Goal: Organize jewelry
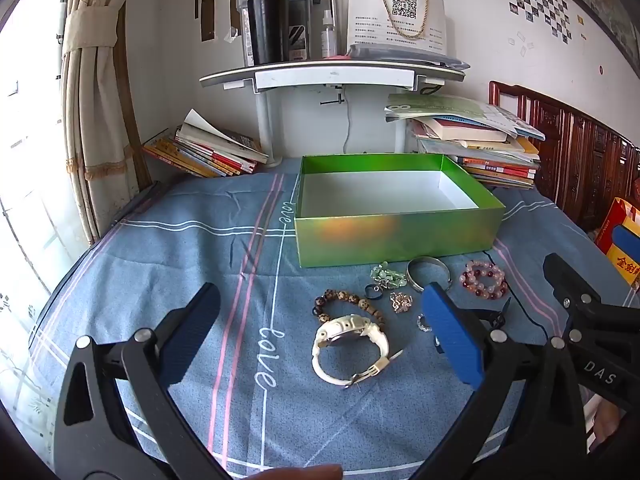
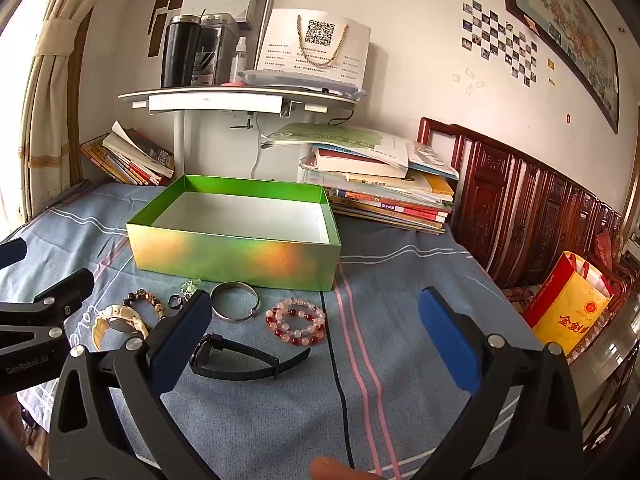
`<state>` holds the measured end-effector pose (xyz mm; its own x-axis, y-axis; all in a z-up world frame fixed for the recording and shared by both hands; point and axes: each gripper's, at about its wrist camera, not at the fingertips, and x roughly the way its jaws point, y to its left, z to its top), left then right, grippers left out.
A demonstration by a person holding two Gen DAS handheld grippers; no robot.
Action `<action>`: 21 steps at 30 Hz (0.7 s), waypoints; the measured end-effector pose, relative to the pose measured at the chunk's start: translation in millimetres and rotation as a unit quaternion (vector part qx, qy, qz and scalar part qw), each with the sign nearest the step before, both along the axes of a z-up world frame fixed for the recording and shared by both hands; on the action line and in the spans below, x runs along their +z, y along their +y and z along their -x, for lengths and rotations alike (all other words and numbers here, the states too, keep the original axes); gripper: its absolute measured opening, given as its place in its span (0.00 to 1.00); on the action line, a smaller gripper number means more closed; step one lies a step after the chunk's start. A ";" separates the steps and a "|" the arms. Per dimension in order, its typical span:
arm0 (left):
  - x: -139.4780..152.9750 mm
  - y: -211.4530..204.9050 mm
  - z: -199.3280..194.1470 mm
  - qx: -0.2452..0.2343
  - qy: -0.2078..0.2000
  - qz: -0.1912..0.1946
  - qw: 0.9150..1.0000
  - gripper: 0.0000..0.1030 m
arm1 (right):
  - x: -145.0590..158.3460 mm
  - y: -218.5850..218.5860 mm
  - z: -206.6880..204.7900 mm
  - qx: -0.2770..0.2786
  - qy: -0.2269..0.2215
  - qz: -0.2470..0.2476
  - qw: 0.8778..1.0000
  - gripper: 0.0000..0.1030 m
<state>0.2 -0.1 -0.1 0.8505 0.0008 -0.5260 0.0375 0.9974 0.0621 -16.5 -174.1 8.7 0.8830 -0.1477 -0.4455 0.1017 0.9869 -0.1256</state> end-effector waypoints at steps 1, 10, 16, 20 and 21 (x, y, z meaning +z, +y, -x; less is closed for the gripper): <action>0.1 0.0 0.2 0.000 -0.002 0.000 1.000 0.97 | 0.0 0.0 0.0 0.000 0.000 0.000 1.000 0.98; 0.1 0.2 0.1 0.000 -0.001 0.002 1.000 0.96 | -0.6 0.1 -0.5 0.000 0.001 0.000 1.000 0.98; 0.1 0.2 0.1 0.000 0.000 0.002 1.000 0.96 | -0.5 0.0 -0.3 0.000 0.001 0.000 1.000 0.98; -0.1 0.2 -0.1 0.000 0.000 0.003 1.000 0.96 | -0.8 0.0 -0.5 0.000 0.002 0.000 1.000 0.98; 0.0 0.1 0.0 0.000 0.000 0.003 1.000 0.97 | -0.8 0.1 -0.3 0.000 0.002 0.000 1.000 0.98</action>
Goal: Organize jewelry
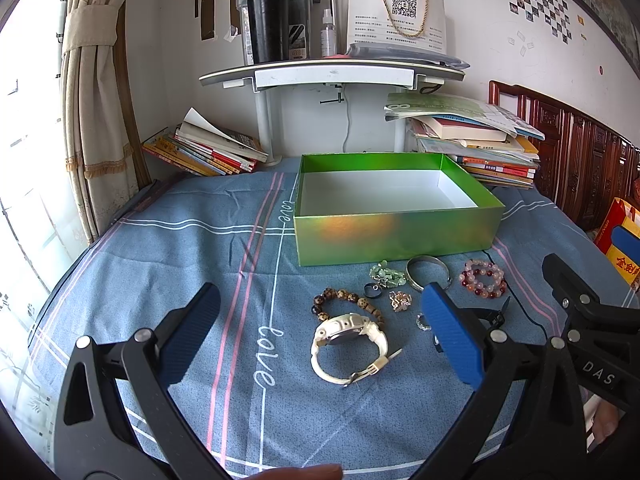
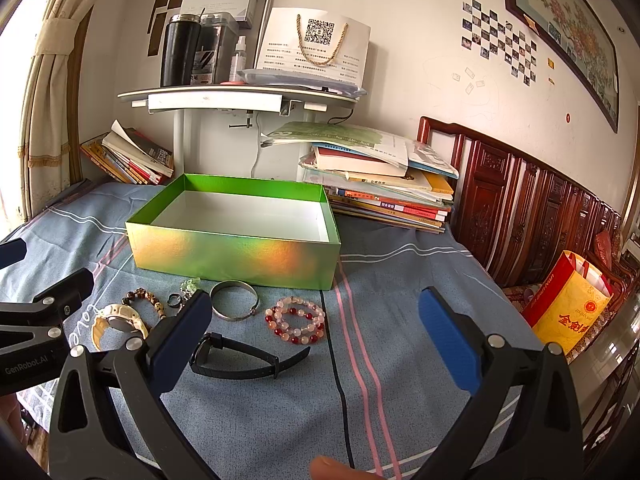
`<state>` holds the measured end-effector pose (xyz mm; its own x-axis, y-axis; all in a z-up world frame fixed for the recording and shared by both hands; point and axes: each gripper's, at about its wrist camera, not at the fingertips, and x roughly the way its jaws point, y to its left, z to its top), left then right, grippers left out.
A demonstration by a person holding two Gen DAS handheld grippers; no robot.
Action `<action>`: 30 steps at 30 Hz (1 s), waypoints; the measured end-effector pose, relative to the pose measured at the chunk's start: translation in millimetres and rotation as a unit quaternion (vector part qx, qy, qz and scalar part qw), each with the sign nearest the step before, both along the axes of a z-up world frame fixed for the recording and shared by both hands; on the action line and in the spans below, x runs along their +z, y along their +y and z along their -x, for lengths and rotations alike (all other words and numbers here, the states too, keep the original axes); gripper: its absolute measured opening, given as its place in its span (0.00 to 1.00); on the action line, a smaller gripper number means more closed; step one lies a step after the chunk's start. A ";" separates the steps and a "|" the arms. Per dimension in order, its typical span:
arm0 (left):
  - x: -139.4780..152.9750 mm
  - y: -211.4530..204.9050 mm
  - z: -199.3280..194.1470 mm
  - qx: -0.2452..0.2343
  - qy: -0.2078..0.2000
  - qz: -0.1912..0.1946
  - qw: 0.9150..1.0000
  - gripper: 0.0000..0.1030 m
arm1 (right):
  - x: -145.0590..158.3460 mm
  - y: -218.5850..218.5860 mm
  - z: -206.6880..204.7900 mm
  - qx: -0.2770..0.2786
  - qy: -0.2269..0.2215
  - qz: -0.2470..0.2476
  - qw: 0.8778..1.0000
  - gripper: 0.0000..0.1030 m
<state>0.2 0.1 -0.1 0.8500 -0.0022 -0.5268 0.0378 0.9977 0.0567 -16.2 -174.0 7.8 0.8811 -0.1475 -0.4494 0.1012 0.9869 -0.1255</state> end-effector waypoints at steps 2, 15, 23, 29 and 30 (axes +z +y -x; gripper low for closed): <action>0.1 0.0 0.1 0.000 0.000 0.000 1.000 0.97 | -0.1 0.2 0.1 0.000 0.000 0.000 1.000 0.98; 0.0 0.0 0.1 0.000 0.001 0.000 1.000 0.96 | -1.4 0.7 -1.3 0.000 0.001 0.000 1.000 0.98; -0.1 0.0 0.1 0.000 0.001 0.000 1.000 0.97 | -1.5 1.1 -0.9 0.000 0.002 0.000 1.000 0.98; 0.0 0.1 0.0 0.000 0.002 0.001 1.000 0.97 | -1.3 1.2 -0.7 0.000 0.002 0.000 1.000 0.98; 0.0 0.1 0.0 0.000 0.002 0.001 1.000 0.97 | -1.4 1.2 -0.8 0.001 0.002 0.000 1.000 0.98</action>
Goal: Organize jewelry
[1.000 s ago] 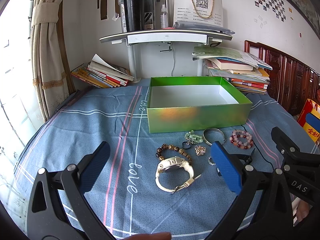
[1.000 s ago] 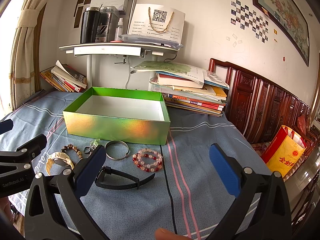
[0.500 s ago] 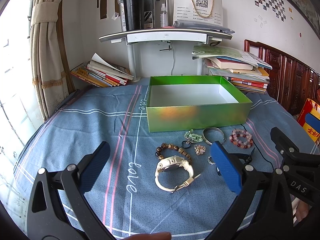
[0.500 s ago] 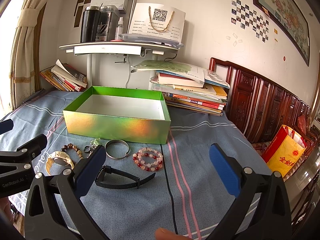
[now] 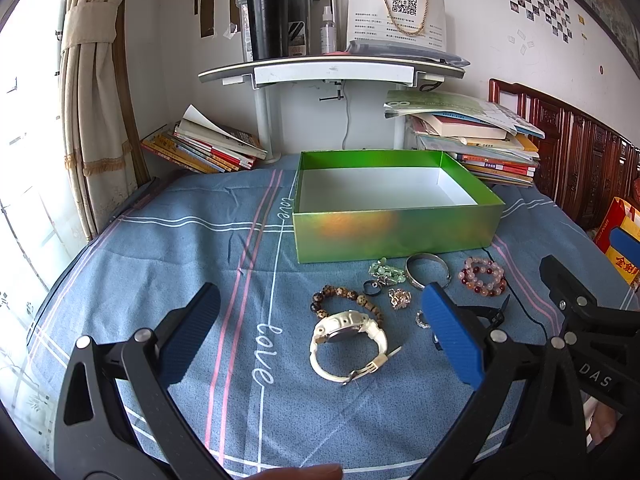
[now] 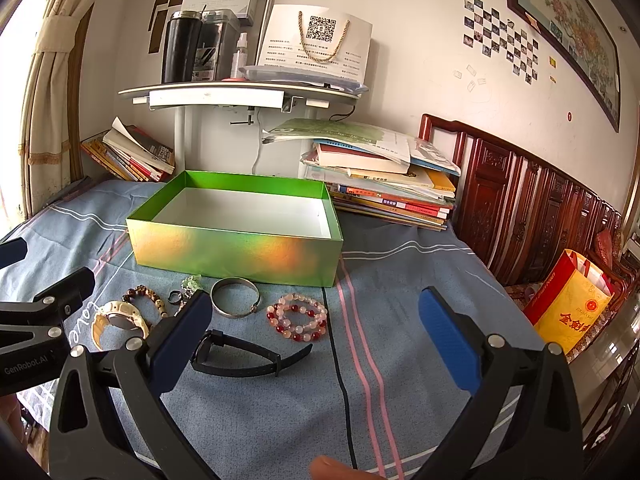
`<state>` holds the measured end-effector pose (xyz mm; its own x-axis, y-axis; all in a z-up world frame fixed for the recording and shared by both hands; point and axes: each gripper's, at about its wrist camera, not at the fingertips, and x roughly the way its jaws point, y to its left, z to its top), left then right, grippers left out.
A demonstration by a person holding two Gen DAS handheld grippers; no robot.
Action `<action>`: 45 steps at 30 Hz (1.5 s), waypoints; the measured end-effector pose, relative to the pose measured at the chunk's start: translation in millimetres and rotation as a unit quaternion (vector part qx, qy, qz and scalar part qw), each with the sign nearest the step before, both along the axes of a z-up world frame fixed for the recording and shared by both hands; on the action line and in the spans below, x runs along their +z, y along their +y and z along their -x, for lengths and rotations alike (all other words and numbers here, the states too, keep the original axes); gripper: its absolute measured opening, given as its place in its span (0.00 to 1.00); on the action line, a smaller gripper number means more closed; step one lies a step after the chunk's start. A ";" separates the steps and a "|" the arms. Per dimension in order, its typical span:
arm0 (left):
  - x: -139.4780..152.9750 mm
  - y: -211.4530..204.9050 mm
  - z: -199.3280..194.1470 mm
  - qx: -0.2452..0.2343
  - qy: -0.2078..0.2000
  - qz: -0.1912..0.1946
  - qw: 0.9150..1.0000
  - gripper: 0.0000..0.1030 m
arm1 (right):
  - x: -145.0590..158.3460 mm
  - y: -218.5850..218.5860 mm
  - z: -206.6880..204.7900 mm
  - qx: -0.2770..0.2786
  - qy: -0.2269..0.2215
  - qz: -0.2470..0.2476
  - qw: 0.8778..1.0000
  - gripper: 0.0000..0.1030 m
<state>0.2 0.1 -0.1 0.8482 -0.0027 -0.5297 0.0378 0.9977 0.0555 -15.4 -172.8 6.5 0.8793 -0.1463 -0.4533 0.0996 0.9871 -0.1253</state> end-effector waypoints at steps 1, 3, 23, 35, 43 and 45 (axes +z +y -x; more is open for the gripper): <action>0.0 0.0 0.1 0.000 0.000 0.000 1.000 0.97 | -0.2 0.0 -0.3 0.000 0.000 0.000 1.000 0.98; 0.0 0.0 0.0 0.000 0.000 0.000 1.000 0.97 | -0.1 0.0 -0.2 -0.001 0.001 0.000 1.000 0.98; 0.7 -0.1 0.1 0.000 0.001 0.000 1.000 0.96 | -0.5 -0.3 0.2 0.000 0.001 0.000 1.000 0.98; 2.5 -0.5 0.7 0.000 0.001 0.001 1.000 0.96 | 0.6 -0.4 -0.2 0.000 0.001 0.000 1.000 0.98; 3.7 -0.7 1.1 0.000 0.002 0.001 1.000 0.97 | 1.2 0.0 -0.7 0.000 0.001 0.000 1.000 0.98; 4.0 -0.7 1.2 0.000 0.002 0.001 1.000 0.97 | 4.1 0.2 -0.4 0.000 0.001 0.000 1.000 0.98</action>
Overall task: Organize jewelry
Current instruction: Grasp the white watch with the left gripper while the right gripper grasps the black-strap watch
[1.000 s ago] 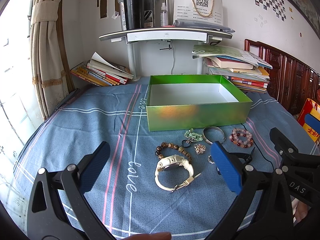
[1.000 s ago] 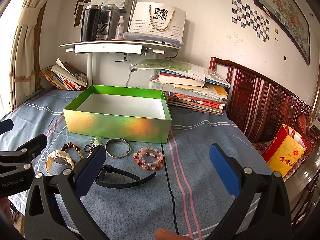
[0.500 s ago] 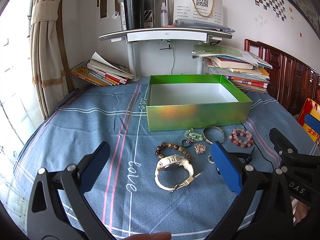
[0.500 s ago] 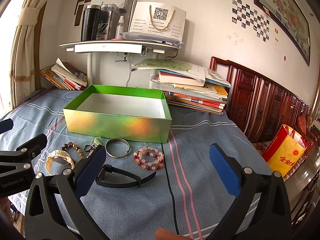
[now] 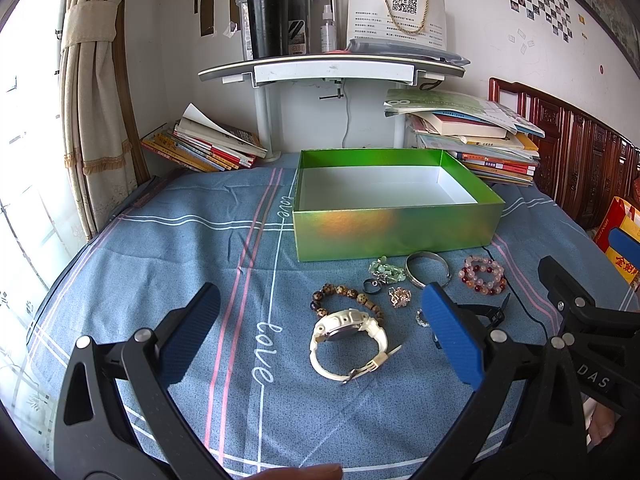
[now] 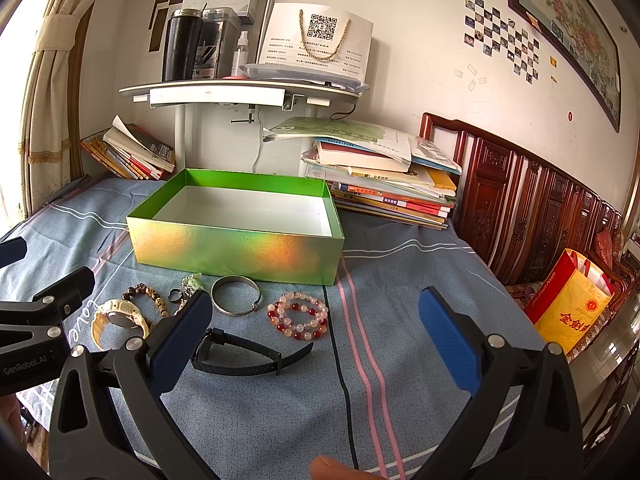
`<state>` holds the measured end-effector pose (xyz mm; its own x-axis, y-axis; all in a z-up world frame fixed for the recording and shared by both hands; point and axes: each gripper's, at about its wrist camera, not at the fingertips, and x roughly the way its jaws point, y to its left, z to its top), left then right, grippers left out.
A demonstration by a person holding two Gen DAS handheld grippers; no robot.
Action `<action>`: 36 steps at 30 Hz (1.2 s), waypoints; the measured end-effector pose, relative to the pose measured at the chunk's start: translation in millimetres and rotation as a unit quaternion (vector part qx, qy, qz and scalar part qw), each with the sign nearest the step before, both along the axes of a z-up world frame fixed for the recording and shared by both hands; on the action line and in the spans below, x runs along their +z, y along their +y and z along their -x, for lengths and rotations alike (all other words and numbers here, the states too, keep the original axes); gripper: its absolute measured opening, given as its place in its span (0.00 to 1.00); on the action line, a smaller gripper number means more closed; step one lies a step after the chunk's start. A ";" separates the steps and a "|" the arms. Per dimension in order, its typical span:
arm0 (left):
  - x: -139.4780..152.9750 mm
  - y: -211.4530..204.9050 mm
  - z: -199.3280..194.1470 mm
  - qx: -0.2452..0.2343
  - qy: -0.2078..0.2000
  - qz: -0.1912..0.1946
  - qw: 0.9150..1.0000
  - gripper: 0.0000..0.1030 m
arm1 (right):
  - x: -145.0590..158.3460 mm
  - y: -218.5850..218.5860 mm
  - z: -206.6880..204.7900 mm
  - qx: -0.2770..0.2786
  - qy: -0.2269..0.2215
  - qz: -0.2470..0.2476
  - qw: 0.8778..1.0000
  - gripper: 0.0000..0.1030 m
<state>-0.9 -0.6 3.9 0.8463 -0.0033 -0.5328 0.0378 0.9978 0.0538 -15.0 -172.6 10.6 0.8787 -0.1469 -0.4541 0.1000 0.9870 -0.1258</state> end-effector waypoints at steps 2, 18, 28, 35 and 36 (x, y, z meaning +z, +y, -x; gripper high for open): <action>0.3 -0.1 0.1 0.000 0.000 0.000 1.000 0.97 | 5.5 0.3 0.6 0.000 0.000 0.000 1.000 0.98; -40.9 20.6 -38.1 0.010 0.145 0.013 0.989 0.96 | -60.9 -25.1 -49.2 0.019 0.200 -0.039 0.979 0.95; -55.6 22.3 -58.9 -0.014 0.203 0.019 0.979 0.83 | -65.9 -4.3 -78.3 0.078 0.261 -0.082 0.959 0.46; -79.9 13.1 -74.5 -0.023 0.253 0.010 0.967 0.40 | -77.2 9.1 -94.2 0.099 0.277 -0.061 0.954 0.46; -80.9 12.9 -74.9 -0.022 0.251 0.009 0.968 0.36 | -78.2 9.1 -95.2 0.101 0.280 -0.064 0.953 0.46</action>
<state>74.0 12.4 -77.0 0.4794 -0.0461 -0.8764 0.0971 0.9953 0.0008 80.2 -163.5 -67.7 0.4985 0.0872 -0.8625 -0.1414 0.9898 0.0183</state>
